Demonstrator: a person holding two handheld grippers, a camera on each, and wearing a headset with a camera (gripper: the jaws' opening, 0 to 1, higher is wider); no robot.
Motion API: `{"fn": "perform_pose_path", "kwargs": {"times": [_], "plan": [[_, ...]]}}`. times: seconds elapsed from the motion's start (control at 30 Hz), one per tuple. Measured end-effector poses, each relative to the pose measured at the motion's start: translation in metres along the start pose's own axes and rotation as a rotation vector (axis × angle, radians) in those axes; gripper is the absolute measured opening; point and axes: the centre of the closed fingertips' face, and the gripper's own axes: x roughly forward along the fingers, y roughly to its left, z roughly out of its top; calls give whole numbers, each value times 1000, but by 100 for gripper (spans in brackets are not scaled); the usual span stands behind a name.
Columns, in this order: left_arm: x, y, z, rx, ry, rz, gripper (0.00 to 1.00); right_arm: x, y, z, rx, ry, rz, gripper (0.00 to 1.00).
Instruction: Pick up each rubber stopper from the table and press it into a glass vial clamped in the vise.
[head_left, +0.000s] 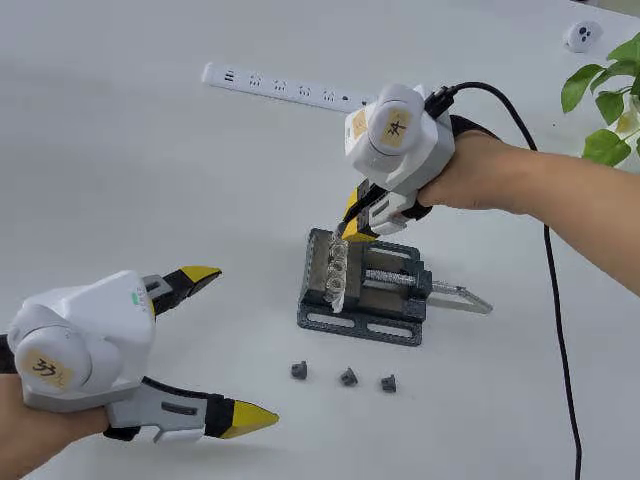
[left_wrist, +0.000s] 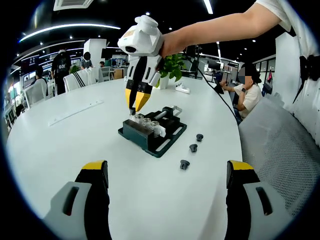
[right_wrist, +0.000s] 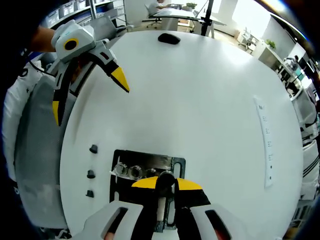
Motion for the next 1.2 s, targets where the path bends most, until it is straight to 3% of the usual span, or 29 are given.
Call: {"fn": "perform_pose_path", "kwargs": {"times": [1.2], "plan": [[2,-1,-1,-10,-5,-4,98,1,-3,-2,-17,-13,-2,8]]}}
